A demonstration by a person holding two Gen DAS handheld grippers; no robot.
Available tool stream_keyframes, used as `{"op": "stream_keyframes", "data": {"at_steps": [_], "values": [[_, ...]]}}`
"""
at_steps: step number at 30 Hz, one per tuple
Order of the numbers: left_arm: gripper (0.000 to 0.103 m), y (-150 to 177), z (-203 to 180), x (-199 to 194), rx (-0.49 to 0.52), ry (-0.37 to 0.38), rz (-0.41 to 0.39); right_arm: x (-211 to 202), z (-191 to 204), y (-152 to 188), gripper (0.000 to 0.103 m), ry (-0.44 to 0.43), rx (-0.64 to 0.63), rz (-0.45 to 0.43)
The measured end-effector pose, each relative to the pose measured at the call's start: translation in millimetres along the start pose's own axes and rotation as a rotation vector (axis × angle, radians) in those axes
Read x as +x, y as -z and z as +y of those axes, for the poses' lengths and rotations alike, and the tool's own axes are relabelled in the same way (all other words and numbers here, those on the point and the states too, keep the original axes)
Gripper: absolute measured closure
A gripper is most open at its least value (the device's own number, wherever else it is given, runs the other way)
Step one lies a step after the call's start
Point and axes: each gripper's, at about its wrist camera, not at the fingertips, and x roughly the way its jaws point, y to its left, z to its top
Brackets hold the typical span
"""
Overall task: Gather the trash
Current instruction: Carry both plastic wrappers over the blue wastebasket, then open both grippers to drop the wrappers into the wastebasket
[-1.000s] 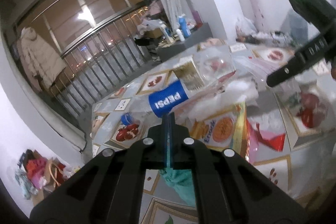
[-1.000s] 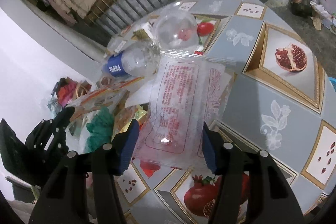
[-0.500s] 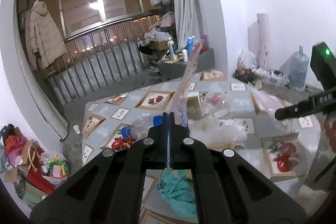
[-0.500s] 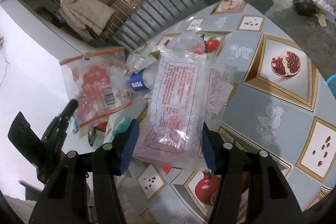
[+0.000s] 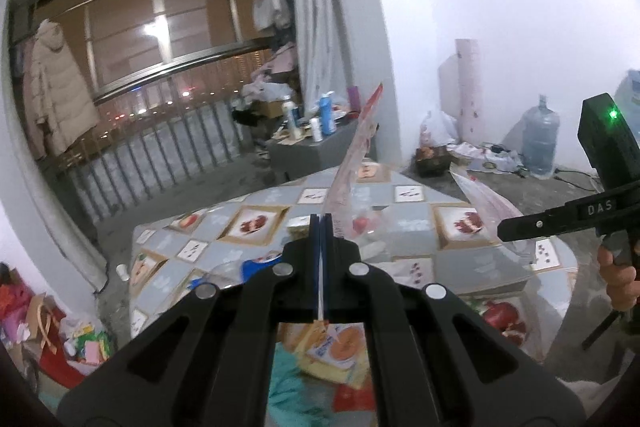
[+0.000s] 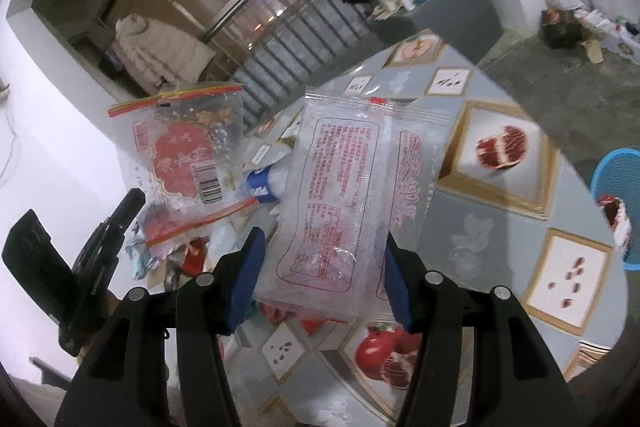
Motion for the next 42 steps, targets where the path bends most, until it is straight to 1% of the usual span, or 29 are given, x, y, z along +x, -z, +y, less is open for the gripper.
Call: {"op": "stream_keyframes", "data": {"at_steps": [4,7,12,16,19,21,24,25,26,29,31,34,38,39,40,41,42], "values": [[0.103,-13,-22,11,0.016,0.056,-0.002,-16,-13,-1,0.048,0.042,0.014,-0.039],[0.103,-23,-41,26,0.031,0.102,0.011,-27,-25,-5,0.048,0.076,0.029,-0.069],[0.103,-42,-79,63,0.023,0.228,0.071,-44,-57,-10,0.048,0.125,0.070,-0.108],[0.103,-52,-113,94,0.035,0.318,0.113,-57,-91,-16,0.048,0.169,0.117,-0.139],[0.103,-64,-147,128,0.045,0.409,0.170,-65,-122,-21,0.048,0.213,0.160,-0.158],[0.103,-70,-170,152,0.050,0.451,0.210,-72,-144,-25,0.048,0.248,0.186,-0.165],[0.103,-72,-206,189,0.050,0.522,0.286,-80,-192,-31,0.048,0.308,0.264,-0.158],[0.103,-73,-221,207,0.040,0.554,0.322,-82,-204,-32,0.048,0.321,0.285,-0.153],[0.103,-73,-233,221,0.036,0.571,0.348,-83,-223,-34,0.048,0.339,0.320,-0.147],[0.103,-69,-269,257,0.055,0.601,0.405,-82,-272,-35,0.048,0.372,0.417,-0.126],[0.103,-63,-300,279,0.082,0.631,0.450,-81,-298,-32,0.048,0.378,0.466,-0.119],[0.103,-51,-343,309,0.135,0.638,0.506,-77,-339,-27,0.048,0.397,0.550,-0.107],[0.103,-36,-383,343,0.162,0.636,0.566,-70,-382,-27,0.048,0.429,0.615,-0.106],[0.103,-33,-391,352,0.166,0.631,0.576,-68,-390,-27,0.047,0.436,0.629,-0.106],[0.103,-29,-399,360,0.169,0.623,0.586,-63,-403,-27,0.042,0.439,0.650,-0.105],[0.099,-24,-407,371,0.164,0.615,0.607,-60,-413,-27,0.039,0.440,0.663,-0.101],[0.083,-19,-413,380,0.151,0.614,0.639,-56,-423,-27,0.031,0.445,0.676,-0.097]]}}
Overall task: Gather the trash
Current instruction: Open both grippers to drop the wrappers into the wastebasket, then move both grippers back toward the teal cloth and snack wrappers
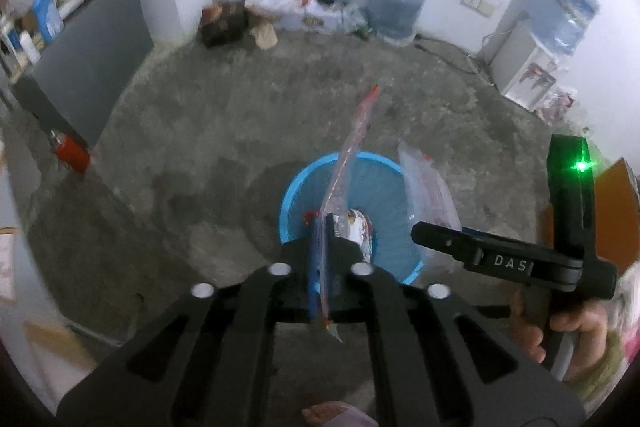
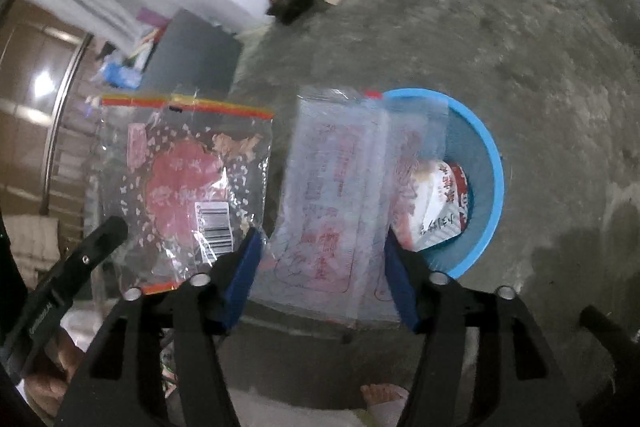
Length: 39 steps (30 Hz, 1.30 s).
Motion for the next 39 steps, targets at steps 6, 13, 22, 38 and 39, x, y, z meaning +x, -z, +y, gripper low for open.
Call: {"op": "stream_keyframes", "data": {"at_steps": [6,13,22,38,39], "values": [[0.054,-15,14,34,-0.131,0.036,0.058,48,-29,-14,0.023,0.114,0.074,0.049],[0.048,-16,1,-4,-0.057,0.029,-0.048,25,-32,-2,0.022,0.113,0.054,-0.034],[0.026,1,4,-117,-0.039,0.075,-0.244,-59,36,35,0.011,0.221,-0.158,-0.314],[0.009,136,82,-317,-0.200,0.064,-0.552,-175,201,143,0.006,0.175,-0.610,-0.675],[0.009,148,89,-329,-0.216,0.061,-0.585,-180,209,151,0.006,0.173,-0.631,-0.698]]}}
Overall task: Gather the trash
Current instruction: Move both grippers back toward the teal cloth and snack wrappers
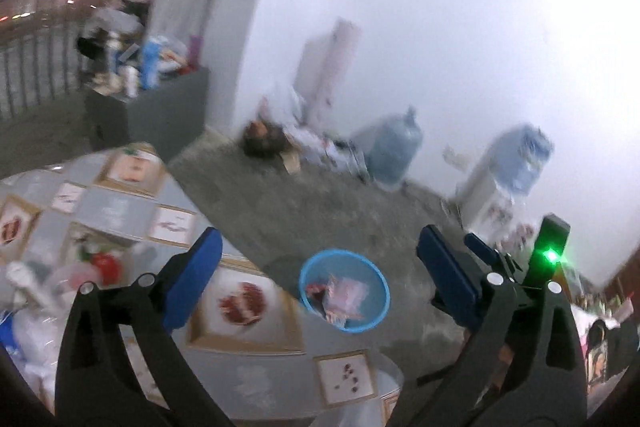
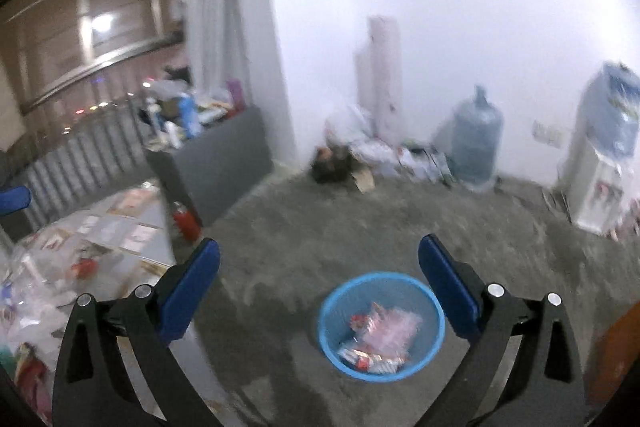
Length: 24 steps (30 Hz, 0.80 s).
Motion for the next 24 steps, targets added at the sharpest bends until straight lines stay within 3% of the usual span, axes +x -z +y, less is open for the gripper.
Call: {"op": "stream_keyframes", "data": {"at_steps": [5,13,21,24], "values": [[0.009,14,43,-73,-0.103,-0.061,-0.100,-23,40,-7,0.006,-0.075,-0.048,-0.023],[0.009,52,95,-180,-0.131,-0.189,-0.248,-55,106,-8,0.006,-0.199,-0.128,-0.046],[0.009,92,137,-254,-0.217,-0.395,-0.297,-70,139,2,0.006,-0.360,-0.148,0.016],[0.009,114,151,-280,-0.261,-0.476,-0.299,-69,148,10,0.006,-0.434,-0.155,0.076]]}}
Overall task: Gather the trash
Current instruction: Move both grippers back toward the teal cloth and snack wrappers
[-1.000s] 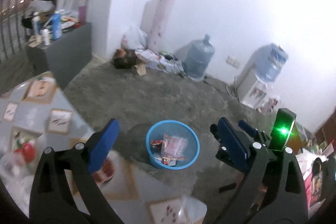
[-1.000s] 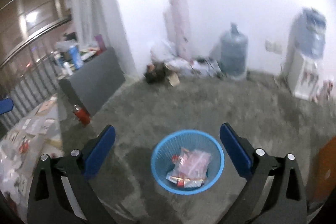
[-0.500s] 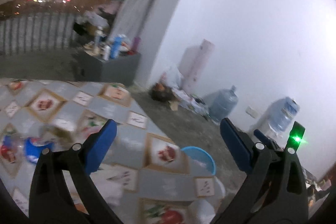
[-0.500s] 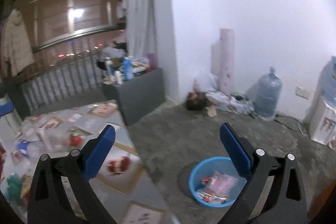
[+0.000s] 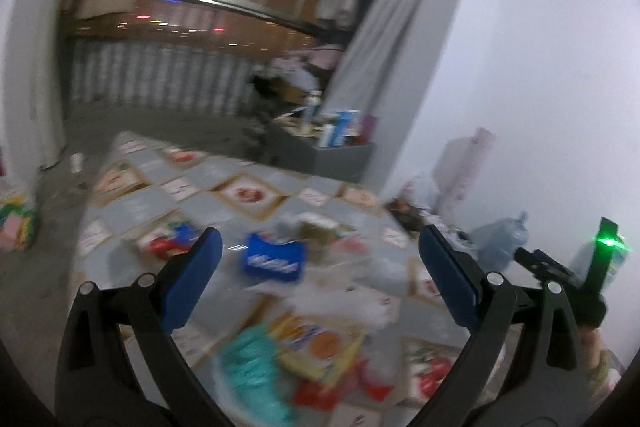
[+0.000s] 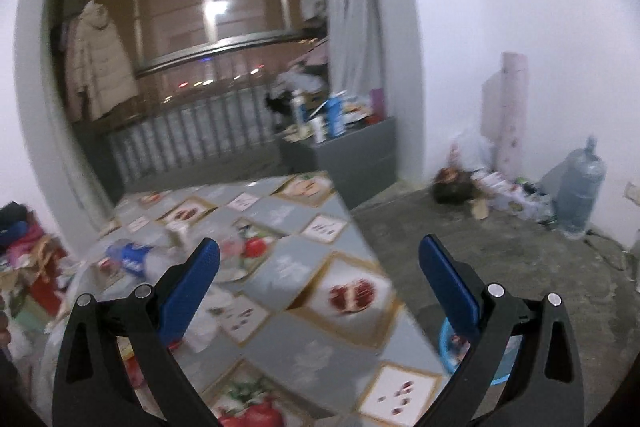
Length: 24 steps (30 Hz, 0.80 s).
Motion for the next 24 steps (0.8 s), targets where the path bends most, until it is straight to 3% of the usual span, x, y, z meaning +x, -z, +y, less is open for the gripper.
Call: {"op": "stream_keyframes", "data": {"at_steps": [7,17,24], "values": [[0.009,38,38,-21,0.002,-0.148,0.061,33,25,24,0.006,-0.188,0.055,0.216],[0.009,94,34,-8,0.066,-0.121,0.184,65,56,54,0.006,-0.370,0.148,0.408],[0.009,115,16,27,0.229,-0.230,0.280,91,80,72,0.014,-0.475,0.197,0.532]]}}
